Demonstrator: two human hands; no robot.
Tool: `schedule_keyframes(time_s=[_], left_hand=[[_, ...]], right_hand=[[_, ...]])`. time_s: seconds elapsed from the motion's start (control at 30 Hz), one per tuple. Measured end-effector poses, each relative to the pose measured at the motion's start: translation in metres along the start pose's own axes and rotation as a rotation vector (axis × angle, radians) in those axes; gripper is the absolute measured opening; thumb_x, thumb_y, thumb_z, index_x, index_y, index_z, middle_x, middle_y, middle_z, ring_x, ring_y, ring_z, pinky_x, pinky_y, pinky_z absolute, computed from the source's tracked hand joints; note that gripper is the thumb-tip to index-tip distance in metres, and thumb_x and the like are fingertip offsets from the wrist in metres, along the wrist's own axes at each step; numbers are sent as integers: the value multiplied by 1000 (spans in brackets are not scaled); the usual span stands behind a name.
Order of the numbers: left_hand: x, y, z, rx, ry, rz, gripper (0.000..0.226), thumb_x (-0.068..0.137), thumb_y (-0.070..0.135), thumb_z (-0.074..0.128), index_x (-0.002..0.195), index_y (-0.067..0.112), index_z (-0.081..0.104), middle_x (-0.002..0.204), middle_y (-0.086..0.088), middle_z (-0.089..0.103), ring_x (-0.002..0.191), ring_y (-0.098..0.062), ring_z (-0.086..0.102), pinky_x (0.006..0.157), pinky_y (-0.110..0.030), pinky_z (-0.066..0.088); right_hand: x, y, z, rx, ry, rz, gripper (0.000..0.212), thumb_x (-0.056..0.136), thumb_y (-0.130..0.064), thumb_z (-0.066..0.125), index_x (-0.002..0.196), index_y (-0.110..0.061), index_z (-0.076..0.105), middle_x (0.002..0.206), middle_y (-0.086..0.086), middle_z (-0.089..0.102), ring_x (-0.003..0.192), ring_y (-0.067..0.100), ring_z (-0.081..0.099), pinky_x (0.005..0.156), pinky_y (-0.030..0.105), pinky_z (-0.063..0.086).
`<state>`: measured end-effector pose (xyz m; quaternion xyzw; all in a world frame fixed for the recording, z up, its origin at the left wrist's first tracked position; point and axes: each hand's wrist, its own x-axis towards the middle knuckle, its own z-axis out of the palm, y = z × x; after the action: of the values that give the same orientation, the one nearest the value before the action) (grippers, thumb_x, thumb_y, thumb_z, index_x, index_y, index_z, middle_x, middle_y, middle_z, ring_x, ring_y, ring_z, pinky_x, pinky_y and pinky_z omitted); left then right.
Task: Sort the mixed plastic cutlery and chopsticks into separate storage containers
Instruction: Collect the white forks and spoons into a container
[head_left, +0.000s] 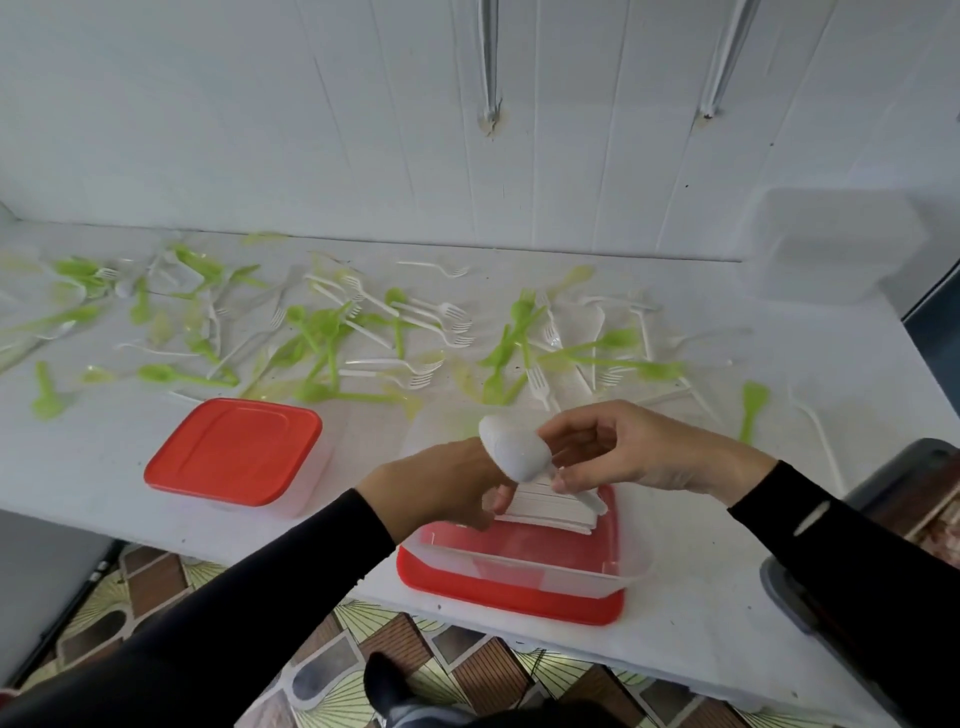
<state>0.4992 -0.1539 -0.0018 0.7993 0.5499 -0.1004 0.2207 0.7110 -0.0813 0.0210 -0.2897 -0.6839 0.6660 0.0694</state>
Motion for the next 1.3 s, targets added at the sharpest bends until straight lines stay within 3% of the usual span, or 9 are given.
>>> schedule_keyframes(time_s=[0.17, 0.3, 0.4, 0.6, 0.73, 0.9, 1.0, 1.13, 1.3], left_hand=[[17, -5, -12, -124, -91, -69, 21, 85, 13, 66, 105, 14, 70, 94, -1, 68, 82, -18, 58, 71, -27, 43], [23, -8, -14, -161, -139, -74, 9, 81, 21, 74, 90, 22, 75, 68, 15, 59, 66, -5, 54, 70, -23, 46], [23, -8, -13, -173, -154, -82, 10, 80, 22, 77, 79, 28, 69, 64, 16, 56, 60, -1, 49, 65, -21, 43], [20, -9, -15, -187, -119, -126, 14, 86, 11, 60, 87, 24, 66, 74, 15, 56, 77, -12, 52, 69, -21, 43], [10, -14, -15, -223, -8, -134, 30, 88, 6, 53, 109, 20, 71, 90, 6, 60, 83, -10, 52, 79, -20, 43], [0, -22, -7, -185, 135, -108, 14, 87, 17, 70, 101, 14, 73, 85, 7, 59, 76, -5, 49, 76, -18, 41], [-10, -24, -16, -257, 317, -79, 10, 85, 19, 73, 95, 17, 73, 81, 12, 53, 72, -1, 53, 77, -22, 47], [-25, -36, -25, -367, 581, -44, 8, 84, 21, 75, 86, 27, 69, 79, 12, 59, 71, -6, 63, 70, -21, 51], [-40, -64, -22, -561, 866, -313, 11, 86, 20, 71, 82, 29, 66, 76, 11, 63, 65, -6, 61, 63, -18, 47]], right_hand=[[3, -4, 11, -418, -155, 77, 34, 81, -13, 78, 108, -31, 71, 104, -11, 73, 93, 8, 69, 86, 27, 52], [15, -1, 36, -754, -211, 96, 39, 84, -20, 72, 122, -27, 69, 116, -9, 69, 90, 3, 63, 84, 21, 48], [25, 8, 57, -944, -173, 100, 40, 86, -27, 67, 126, -28, 67, 118, -5, 69, 101, 14, 62, 84, 26, 47], [36, 24, 81, -1038, -57, 64, 24, 87, -22, 63, 110, -17, 67, 99, 4, 65, 93, 26, 61, 78, 34, 50], [35, 22, 81, -1104, -12, 4, 24, 84, -22, 64, 94, -17, 42, 90, 4, 52, 79, 25, 50, 68, 35, 40], [37, 17, 79, -1213, 20, 108, 30, 88, -39, 66, 105, -17, 55, 112, 9, 63, 101, 30, 61, 71, 32, 36], [37, 18, 79, -1234, 19, 139, 26, 87, -40, 64, 90, -19, 50, 108, 7, 65, 96, 28, 61, 71, 33, 38], [36, 17, 77, -1224, -2, 146, 26, 84, -41, 68, 90, -20, 56, 102, 3, 65, 84, 23, 57, 72, 34, 42], [39, 0, 68, -1090, 8, 135, 31, 84, -54, 64, 91, -24, 62, 87, -11, 61, 86, 14, 59, 63, 29, 37]])
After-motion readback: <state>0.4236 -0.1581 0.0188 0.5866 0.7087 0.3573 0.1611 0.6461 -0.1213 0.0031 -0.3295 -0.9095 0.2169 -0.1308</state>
